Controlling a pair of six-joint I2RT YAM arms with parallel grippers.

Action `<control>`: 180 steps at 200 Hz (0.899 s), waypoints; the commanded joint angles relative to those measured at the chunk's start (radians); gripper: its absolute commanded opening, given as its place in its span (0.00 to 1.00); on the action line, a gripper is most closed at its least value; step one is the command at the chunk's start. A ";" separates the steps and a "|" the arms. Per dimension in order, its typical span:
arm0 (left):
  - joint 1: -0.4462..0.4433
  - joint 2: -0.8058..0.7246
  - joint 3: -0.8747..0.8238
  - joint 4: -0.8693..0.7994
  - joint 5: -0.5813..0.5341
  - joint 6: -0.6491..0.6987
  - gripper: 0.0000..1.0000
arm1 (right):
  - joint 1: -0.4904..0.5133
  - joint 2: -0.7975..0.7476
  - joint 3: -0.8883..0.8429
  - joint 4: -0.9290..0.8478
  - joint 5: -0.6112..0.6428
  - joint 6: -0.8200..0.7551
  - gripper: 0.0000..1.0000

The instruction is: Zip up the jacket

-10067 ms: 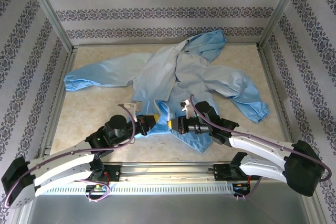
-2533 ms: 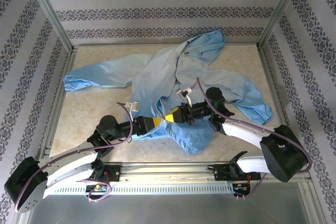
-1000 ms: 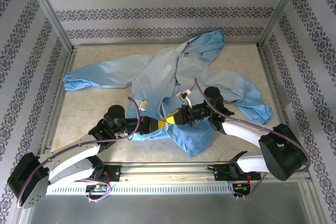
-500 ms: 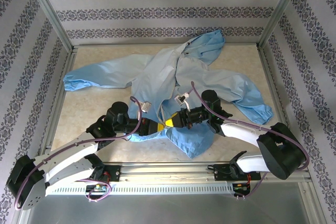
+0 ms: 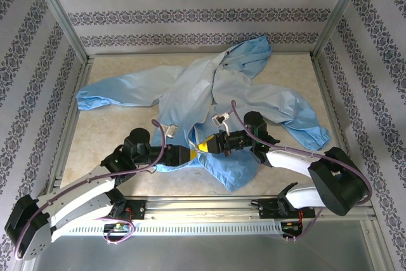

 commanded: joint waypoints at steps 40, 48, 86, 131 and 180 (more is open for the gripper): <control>-0.003 -0.127 -0.129 0.181 -0.168 -0.192 0.58 | 0.016 0.012 -0.016 0.099 0.048 -0.008 0.00; -0.009 -0.122 -0.133 0.190 -0.170 -0.189 0.58 | 0.017 0.015 -0.014 0.102 0.050 -0.006 0.00; -0.044 -0.043 -0.140 0.313 -0.166 -0.195 0.54 | 0.023 0.016 -0.014 0.107 0.063 -0.005 0.00; -0.081 0.049 -0.138 0.391 -0.167 -0.196 0.39 | 0.023 0.012 -0.017 0.109 0.079 -0.006 0.00; -0.082 -0.029 -0.075 0.119 -0.155 -0.127 0.00 | 0.017 0.007 -0.022 0.094 0.098 -0.015 0.00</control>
